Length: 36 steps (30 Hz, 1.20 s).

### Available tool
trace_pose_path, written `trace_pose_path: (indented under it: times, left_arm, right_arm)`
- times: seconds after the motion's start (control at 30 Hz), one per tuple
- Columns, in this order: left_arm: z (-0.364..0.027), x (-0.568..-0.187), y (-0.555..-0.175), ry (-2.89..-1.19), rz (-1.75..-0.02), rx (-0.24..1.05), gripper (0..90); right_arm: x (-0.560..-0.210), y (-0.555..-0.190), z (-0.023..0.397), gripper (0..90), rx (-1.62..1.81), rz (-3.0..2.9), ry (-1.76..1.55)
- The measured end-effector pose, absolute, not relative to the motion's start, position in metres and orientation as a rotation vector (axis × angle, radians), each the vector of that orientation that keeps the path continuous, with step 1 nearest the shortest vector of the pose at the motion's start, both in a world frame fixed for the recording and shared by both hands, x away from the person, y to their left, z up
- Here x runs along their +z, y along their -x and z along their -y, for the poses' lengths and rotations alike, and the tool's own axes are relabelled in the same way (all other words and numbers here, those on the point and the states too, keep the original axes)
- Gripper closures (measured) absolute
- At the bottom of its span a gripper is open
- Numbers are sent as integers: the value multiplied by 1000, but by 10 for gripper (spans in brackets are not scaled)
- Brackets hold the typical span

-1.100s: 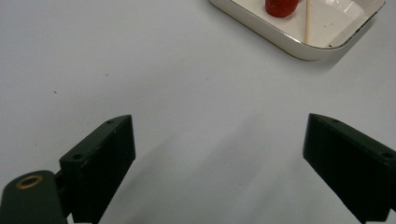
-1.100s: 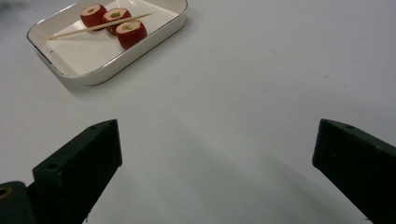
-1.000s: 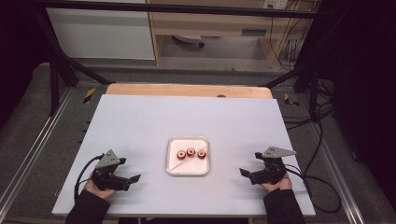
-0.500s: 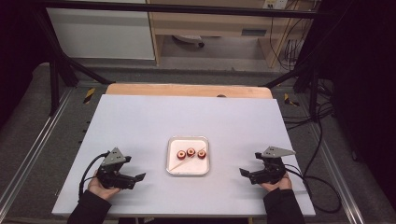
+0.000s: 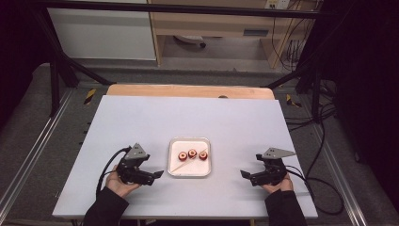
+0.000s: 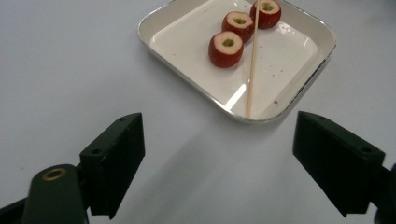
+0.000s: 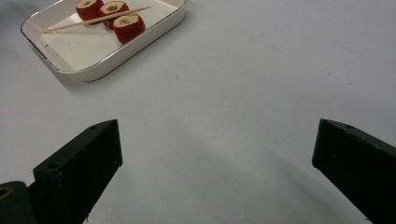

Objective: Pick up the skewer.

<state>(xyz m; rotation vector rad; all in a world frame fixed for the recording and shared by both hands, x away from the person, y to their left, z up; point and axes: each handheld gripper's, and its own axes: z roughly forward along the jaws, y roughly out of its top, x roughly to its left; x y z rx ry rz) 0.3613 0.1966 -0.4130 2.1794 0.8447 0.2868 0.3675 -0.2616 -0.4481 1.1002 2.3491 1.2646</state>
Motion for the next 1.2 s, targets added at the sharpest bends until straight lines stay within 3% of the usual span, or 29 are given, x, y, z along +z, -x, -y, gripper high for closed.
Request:
trace_pose_path:
  times: [0.27, 0.53, 1.2]
  left_arm:
    - [-166, -413, -371, -2227, -840, 257, 278]
    - [-140, -419, -381, -2277, -845, 252, 460]
    - [-115, -435, -391, -2368, -832, 269, 769]
  right_arm:
    - [-448, -367, 261, 22, 1266, -2351, -1100]
    - [-449, -368, 261, 22, 1262, -2356, -1098]
    - [-450, -368, 260, 22, 1257, -2366, -1102]
